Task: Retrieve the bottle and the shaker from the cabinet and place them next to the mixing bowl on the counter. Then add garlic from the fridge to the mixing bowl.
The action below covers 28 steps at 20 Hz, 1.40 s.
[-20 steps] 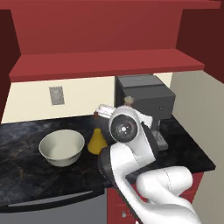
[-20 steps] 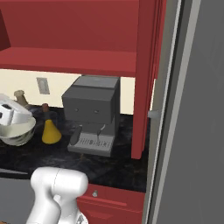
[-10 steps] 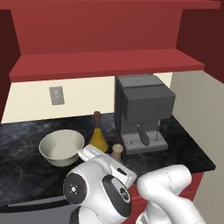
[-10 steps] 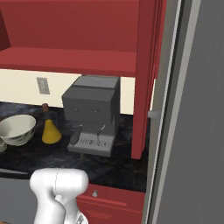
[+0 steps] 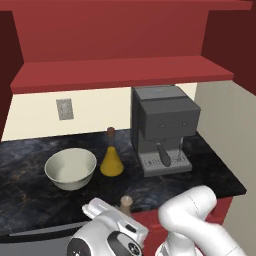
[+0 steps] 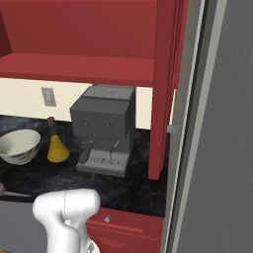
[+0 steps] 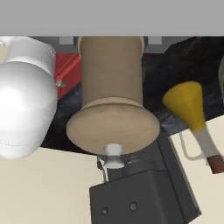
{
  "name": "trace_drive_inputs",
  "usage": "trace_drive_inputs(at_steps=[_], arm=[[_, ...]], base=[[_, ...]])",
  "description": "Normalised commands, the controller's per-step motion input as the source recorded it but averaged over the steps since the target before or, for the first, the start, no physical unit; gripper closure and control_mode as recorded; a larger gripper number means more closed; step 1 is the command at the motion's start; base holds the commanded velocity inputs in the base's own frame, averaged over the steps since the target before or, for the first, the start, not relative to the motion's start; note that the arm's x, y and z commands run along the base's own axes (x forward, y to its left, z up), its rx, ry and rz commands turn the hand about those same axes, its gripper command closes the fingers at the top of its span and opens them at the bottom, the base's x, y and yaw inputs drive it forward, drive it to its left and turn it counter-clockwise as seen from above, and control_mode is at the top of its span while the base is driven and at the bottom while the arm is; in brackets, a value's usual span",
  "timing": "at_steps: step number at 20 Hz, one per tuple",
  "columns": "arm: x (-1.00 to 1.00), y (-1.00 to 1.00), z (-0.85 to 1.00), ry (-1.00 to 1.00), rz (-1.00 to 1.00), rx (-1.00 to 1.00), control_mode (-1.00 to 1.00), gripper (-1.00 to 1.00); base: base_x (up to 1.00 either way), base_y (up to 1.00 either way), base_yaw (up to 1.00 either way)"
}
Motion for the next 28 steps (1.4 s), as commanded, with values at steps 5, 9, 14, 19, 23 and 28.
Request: trace_drive_inputs(at_steps=[5,9,14,19,23,28], arm=[[0.3,0.0,-0.28,0.0,0.1,-0.02,-1.0,1.0],[0.5,0.0,0.0,0.09,0.0,-0.21,-1.0,1.0],[0.42,-0.03,-0.22,0.19,0.04,-0.32,-1.0,1.0],[0.31,-0.37,-0.23,0.01,0.31,-0.18,-1.0,1.0],[0.24,-0.28,-0.21,0.0,0.37,0.0,-1.0,1.0],[0.24,-0.39,-0.11,-0.07,0.18,0.2,-1.0,1.0]], base=[[0.0,0.0,0.0],[0.0,0.0,0.0],[0.0,0.0,0.0],[0.0,0.0,0.0],[0.0,0.0,0.0],[0.0,0.0,0.0]])
